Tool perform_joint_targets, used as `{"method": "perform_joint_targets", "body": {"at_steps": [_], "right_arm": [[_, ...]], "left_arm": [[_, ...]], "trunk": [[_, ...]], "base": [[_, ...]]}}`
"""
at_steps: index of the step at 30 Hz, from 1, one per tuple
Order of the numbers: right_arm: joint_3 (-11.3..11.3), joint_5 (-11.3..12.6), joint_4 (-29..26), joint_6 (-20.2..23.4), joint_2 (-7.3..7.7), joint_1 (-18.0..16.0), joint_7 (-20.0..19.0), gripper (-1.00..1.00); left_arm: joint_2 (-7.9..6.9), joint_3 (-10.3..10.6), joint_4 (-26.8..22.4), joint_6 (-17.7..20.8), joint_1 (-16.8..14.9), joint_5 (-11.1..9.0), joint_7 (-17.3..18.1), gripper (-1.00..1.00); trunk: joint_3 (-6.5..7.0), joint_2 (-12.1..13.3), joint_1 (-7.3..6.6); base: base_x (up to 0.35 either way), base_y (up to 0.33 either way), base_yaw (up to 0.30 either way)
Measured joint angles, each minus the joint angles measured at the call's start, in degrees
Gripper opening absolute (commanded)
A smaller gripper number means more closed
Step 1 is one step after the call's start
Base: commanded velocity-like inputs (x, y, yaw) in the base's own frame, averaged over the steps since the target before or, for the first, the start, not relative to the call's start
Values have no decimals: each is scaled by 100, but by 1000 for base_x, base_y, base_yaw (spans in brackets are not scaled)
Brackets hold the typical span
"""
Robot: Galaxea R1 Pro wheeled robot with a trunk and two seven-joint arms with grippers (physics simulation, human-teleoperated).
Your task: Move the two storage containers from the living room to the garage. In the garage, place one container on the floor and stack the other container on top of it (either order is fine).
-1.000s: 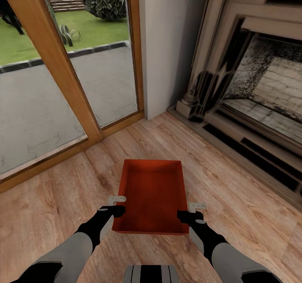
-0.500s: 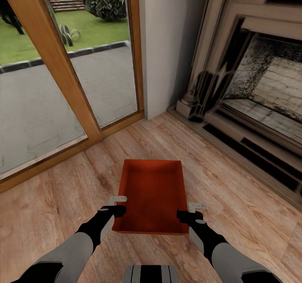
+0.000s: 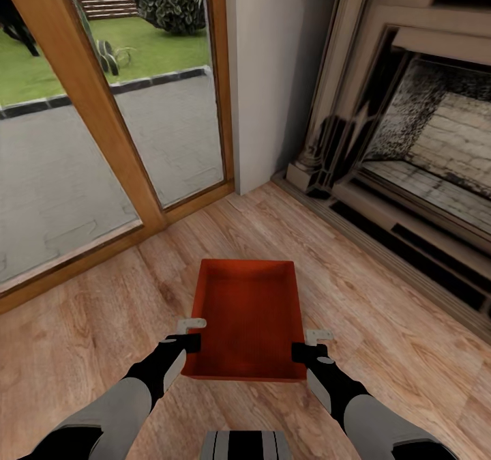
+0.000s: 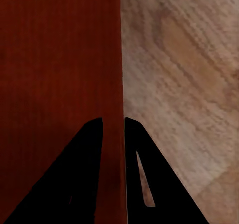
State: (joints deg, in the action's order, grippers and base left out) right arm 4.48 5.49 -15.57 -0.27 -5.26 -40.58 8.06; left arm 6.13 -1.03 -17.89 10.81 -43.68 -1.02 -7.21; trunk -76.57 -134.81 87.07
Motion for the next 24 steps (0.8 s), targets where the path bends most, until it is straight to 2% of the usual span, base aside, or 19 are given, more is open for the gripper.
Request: {"method": "perform_joint_targets", "body": {"at_steps": [24], "right_arm": [[10,20,-3,6,-5,0,58,-100]], "left_arm": [[9,-26,-24,-2,-1,24,-25,-100]], "trunk": [[0,0,0]], "base": [[0,0,0]]}}
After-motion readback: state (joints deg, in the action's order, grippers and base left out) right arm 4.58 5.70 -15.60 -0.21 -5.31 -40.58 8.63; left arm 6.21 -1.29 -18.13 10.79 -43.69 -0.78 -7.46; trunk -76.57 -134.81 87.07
